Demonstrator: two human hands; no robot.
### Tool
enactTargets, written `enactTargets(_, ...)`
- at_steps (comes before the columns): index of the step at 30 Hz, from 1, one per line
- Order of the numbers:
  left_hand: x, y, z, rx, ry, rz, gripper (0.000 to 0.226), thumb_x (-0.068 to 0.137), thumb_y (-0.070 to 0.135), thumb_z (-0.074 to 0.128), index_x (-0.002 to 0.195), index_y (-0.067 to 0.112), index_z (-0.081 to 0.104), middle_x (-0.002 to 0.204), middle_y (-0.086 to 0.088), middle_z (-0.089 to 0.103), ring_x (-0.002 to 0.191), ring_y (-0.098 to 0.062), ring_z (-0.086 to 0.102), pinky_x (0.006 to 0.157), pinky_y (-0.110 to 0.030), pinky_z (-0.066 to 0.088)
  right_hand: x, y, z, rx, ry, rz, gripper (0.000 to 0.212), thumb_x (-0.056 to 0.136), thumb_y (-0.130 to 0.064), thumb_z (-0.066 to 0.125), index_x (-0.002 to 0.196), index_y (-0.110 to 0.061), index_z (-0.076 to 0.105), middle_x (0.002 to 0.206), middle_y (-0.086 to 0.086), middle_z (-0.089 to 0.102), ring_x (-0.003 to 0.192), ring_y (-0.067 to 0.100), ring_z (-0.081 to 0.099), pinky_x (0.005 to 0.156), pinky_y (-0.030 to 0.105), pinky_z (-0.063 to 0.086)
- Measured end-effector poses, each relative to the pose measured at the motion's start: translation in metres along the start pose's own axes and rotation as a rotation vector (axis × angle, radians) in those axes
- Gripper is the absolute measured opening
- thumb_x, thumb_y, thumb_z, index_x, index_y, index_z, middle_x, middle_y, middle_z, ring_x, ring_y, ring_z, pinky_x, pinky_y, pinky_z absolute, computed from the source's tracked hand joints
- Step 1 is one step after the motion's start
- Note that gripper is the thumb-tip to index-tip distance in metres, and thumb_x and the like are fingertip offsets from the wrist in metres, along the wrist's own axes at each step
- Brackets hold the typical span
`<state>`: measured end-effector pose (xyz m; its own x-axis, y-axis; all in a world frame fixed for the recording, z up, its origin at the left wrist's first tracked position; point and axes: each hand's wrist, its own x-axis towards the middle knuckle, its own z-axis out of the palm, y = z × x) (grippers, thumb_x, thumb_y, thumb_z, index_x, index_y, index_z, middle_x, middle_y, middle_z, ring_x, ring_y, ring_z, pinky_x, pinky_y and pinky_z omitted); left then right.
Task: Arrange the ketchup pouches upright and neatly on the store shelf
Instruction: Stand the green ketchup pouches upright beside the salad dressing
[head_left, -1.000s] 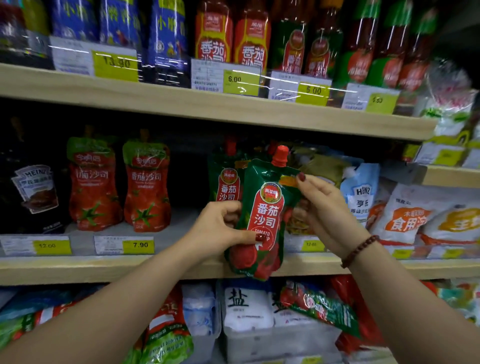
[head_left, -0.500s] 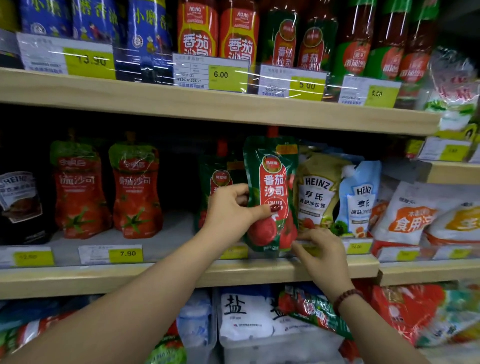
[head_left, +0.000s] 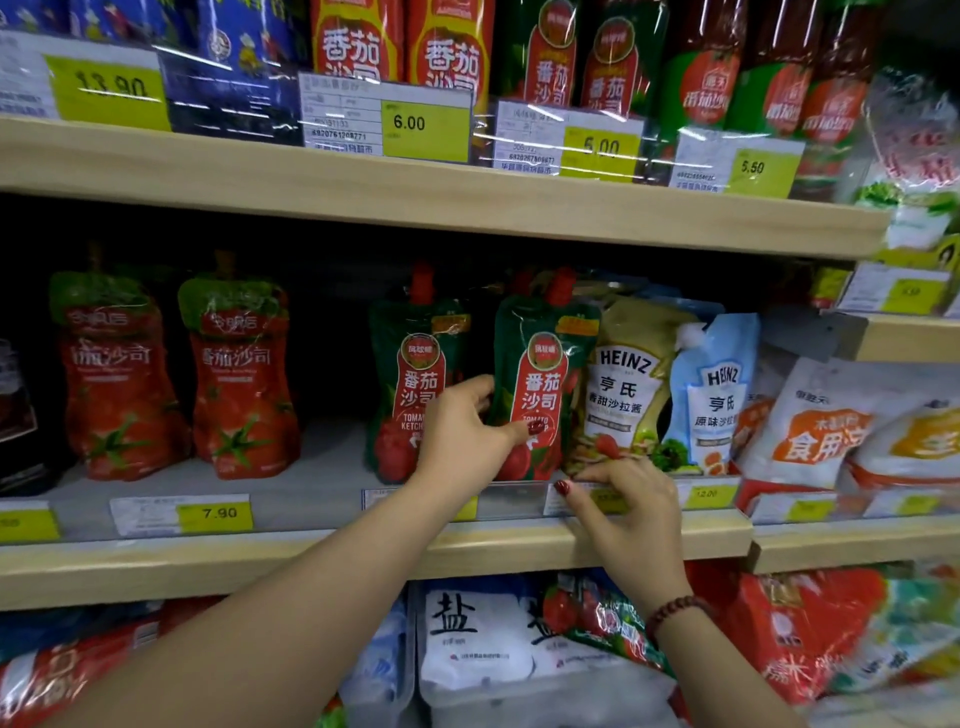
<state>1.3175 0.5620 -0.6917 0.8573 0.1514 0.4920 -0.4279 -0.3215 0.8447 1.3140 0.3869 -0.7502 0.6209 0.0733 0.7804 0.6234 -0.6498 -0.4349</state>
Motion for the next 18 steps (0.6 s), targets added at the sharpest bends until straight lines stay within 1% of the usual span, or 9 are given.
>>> enactTargets(4, -0.002, -0.010, 0.003, 0.046, -0.034, -0.015, 0.030, 0.071, 0.018, 0.077, 0.084, 0.036, 0.058, 0.083, 0.025, 0.059, 0.087, 0.003, 0.056, 0.071, -0.016, 0.046, -0.001, -0.001, 0.000, 0.003, -0.003, 0.005, 0.017, 0.076, -0.038, 0.065, 0.073, -0.022, 0.065, 0.073, -0.014, 0.059, 0.077, 0.010, 0.053, 0.075, 0.034, 0.041)
enactTargets(7, -0.001, -0.009, -0.002, 0.089, -0.073, -0.007, 0.031, 0.072, 0.021, 0.077, 0.093, 0.033, 0.056, 0.081, 0.027, 0.057, 0.075, 0.013, 0.052, 0.061, -0.005, 0.040, -0.001, -0.001, 0.001, -0.009, -0.003, 0.010, 0.011, 0.076, -0.033, 0.070, 0.074, -0.023, 0.065, 0.073, -0.015, 0.058, 0.076, 0.011, 0.054, 0.075, 0.035, 0.042)
enactTargets(9, -0.003, -0.010, -0.005, 0.148, -0.076, 0.030, 0.031, 0.073, 0.026, 0.077, 0.098, 0.030, 0.059, 0.079, 0.029, 0.053, 0.073, 0.015, 0.049, 0.056, -0.002, 0.037, -0.001, -0.002, 0.000, -0.008, -0.004, 0.015, 0.010, 0.075, -0.031, 0.071, 0.074, -0.023, 0.065, 0.073, -0.015, 0.059, 0.076, 0.011, 0.054, 0.075, 0.035, 0.042)
enactTargets(12, -0.009, -0.011, -0.007, 0.237, -0.044, 0.073, 0.041, 0.073, 0.027, 0.077, 0.109, 0.024, 0.059, 0.079, 0.032, 0.046, 0.072, 0.013, 0.047, 0.051, 0.001, 0.037, -0.001, -0.003, 0.000, -0.010, -0.014, 0.024, 0.010, 0.075, -0.031, 0.072, 0.074, -0.024, 0.064, 0.073, -0.016, 0.058, 0.077, 0.009, 0.053, 0.076, 0.035, 0.042)
enactTargets(13, -0.011, -0.011, -0.007, 0.262, -0.024, 0.082, 0.047, 0.073, 0.026, 0.077, 0.116, 0.024, 0.057, 0.081, 0.032, 0.044, 0.075, 0.009, 0.049, 0.053, 0.002, 0.037, -0.001, -0.003, 0.000, -0.011, -0.019, 0.028, 0.010, 0.075, -0.031, 0.071, 0.074, -0.024, 0.064, 0.073, -0.016, 0.058, 0.078, 0.008, 0.053, 0.077, 0.034, 0.042)
enactTargets(14, -0.014, -0.011, -0.007, 0.279, -0.005, 0.094, 0.057, 0.073, 0.024, 0.077, 0.124, 0.024, 0.052, 0.085, 0.031, 0.044, 0.081, 0.005, 0.052, 0.060, 0.001, 0.038, -0.001, -0.003, -0.001, -0.010, -0.024, 0.030, 0.010, 0.075, -0.031, 0.071, 0.074, -0.024, 0.064, 0.074, -0.016, 0.059, 0.078, 0.008, 0.053, 0.077, 0.034, 0.042)
enactTargets(15, -0.017, -0.012, -0.007, 0.283, 0.010, 0.110, 0.070, 0.073, 0.023, 0.077, 0.134, 0.026, 0.043, 0.091, 0.027, 0.049, 0.089, -0.001, 0.054, 0.071, -0.004, 0.041, -0.001, -0.003, -0.001, -0.010, -0.027, 0.031, 0.010, 0.076, -0.031, 0.071, 0.074, -0.025, 0.064, 0.074, -0.016, 0.059, 0.078, 0.008, 0.053, 0.077, 0.034, 0.042)
enactTargets(16, -0.020, -0.013, -0.007, 0.276, 0.019, 0.133, 0.082, 0.073, 0.022, 0.077, 0.141, 0.032, 0.031, 0.099, 0.019, 0.054, 0.096, -0.005, 0.055, 0.080, -0.014, 0.046, -0.001, -0.003, -0.001, -0.011, -0.029, 0.033, 0.010, 0.075, -0.031, 0.072, 0.074, -0.025, 0.064, 0.074, -0.016, 0.058, 0.078, 0.008, 0.053, 0.077, 0.034, 0.042)
enactTargets(18, -0.027, -0.012, -0.011, 0.299, 0.027, 0.202, 0.101, 0.073, 0.020, 0.077, 0.142, 0.049, 0.010, 0.114, 0.004, 0.059, 0.103, -0.009, 0.057, 0.087, -0.027, 0.051, -0.001, -0.004, -0.002, -0.011, -0.034, 0.041, 0.009, 0.075, -0.031, 0.072, 0.074, -0.026, 0.064, 0.074, -0.017, 0.058, 0.079, 0.008, 0.053, 0.077, 0.034, 0.041)
